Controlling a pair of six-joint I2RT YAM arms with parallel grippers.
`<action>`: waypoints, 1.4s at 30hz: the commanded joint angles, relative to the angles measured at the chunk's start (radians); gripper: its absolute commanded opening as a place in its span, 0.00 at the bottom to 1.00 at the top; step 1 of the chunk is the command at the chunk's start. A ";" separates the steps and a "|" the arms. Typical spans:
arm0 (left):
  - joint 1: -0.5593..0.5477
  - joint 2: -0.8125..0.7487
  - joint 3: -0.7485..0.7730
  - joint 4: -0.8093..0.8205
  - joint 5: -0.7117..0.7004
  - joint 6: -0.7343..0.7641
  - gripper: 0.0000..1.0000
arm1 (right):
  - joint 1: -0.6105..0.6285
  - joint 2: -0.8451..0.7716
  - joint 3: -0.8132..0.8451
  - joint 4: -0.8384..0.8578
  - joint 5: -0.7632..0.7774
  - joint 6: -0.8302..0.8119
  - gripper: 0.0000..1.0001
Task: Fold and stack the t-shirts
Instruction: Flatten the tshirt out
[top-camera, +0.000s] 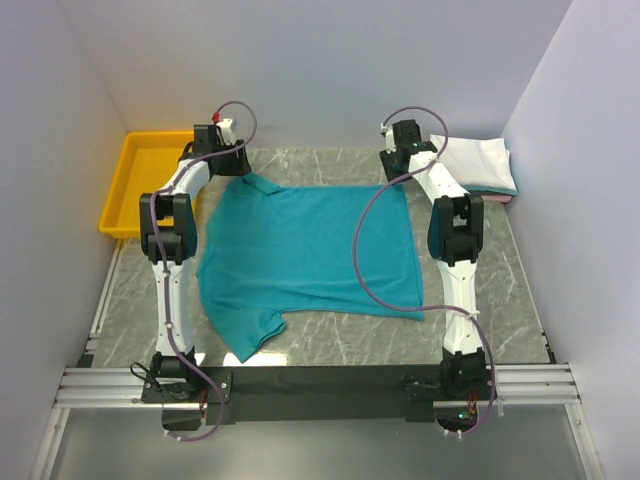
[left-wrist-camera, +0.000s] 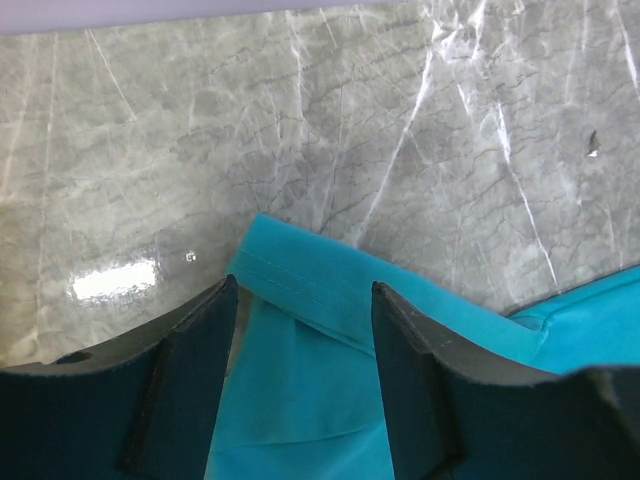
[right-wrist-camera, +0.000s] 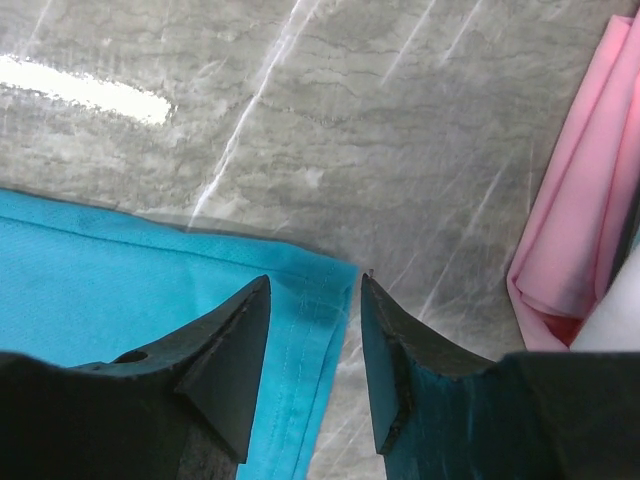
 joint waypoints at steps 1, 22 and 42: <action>-0.005 0.018 0.058 0.021 -0.029 -0.041 0.61 | -0.012 0.030 0.061 0.008 -0.016 -0.003 0.48; -0.005 0.052 0.116 -0.043 -0.043 -0.079 0.63 | -0.071 0.019 0.055 -0.034 -0.065 0.091 0.43; -0.009 0.133 0.231 -0.062 0.055 -0.177 0.59 | -0.086 -0.006 0.043 -0.041 -0.107 0.154 0.54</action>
